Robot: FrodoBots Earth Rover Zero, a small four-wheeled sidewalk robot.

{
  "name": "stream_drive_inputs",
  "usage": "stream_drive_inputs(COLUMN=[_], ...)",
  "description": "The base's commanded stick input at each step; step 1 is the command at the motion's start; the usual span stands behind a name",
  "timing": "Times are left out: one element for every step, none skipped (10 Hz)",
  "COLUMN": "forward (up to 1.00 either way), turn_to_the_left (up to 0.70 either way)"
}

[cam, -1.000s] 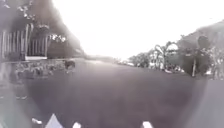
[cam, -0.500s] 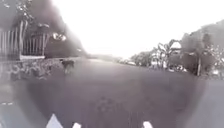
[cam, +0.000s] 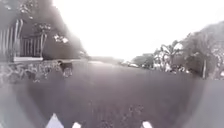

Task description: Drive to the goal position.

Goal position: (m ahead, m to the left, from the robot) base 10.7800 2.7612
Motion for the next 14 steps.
stream_drive_inputs(forward=[0.7, 0.7, 0.7, 0.7, 0.7, 0.7, 0.7, 0.7, 0.7, 0.7, 0.7, 0.7, 0.7, 0.7], turn_to_the_left=[0.0, 0.0, 0.0, 0.0, 0.0, 0.0, 0.0, 0.0, 0.0, -0.04, -0.07, -0.33, -0.29, -0.25])
